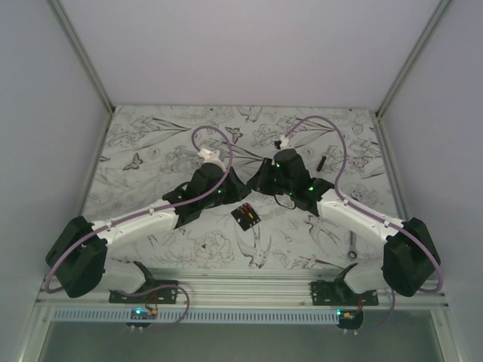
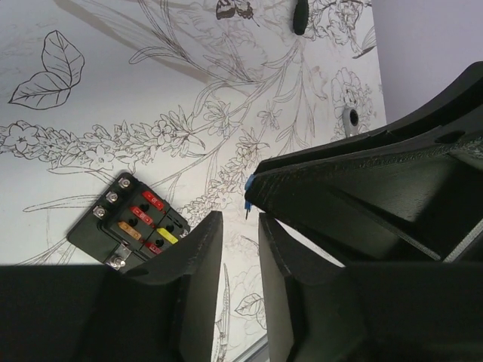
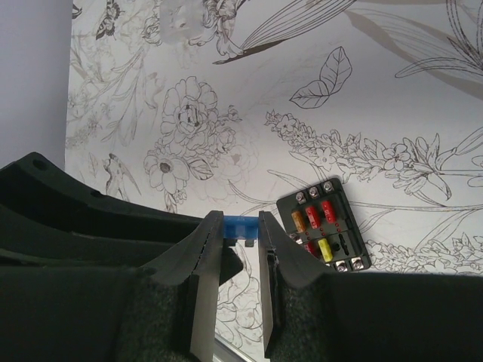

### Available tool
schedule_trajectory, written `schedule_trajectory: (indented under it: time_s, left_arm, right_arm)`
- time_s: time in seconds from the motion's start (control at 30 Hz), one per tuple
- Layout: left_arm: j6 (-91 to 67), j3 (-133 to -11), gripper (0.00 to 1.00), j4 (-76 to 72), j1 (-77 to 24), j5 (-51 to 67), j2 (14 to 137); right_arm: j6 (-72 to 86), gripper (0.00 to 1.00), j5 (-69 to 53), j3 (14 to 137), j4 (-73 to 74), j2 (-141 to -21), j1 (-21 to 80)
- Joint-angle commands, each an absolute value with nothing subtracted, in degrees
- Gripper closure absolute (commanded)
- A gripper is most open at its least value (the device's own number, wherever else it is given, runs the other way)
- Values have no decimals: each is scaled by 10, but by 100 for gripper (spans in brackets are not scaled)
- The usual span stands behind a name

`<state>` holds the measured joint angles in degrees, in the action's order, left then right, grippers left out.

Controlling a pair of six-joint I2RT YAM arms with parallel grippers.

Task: Snap on the fuse box
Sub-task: Pick up the fuse from the center of the board.

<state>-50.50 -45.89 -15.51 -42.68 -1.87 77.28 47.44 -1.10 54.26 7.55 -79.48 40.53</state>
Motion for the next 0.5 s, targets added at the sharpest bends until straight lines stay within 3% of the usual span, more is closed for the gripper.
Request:
schedule_trajectory:
  time_s: [0.0, 0.1, 0.23, 0.47]
  left_arm:
    - [-503, -469, 74, -177, -431, -34, 784]
    - [-501, -470, 81, -178, -431, -34, 787]
    - [-497, -472, 100, -178, -431, -29, 788]
    - [-453, -462, 100, -177, -429, -11, 775]
  right_arm:
    - [488, 73, -20, 540, 53, -787, 414]
    - [489, 72, -22, 537, 52, -785, 416]
    - [493, 73, -24, 531, 47, -784, 418]
    - [479, 68, -18, 524, 40, -771, 419]
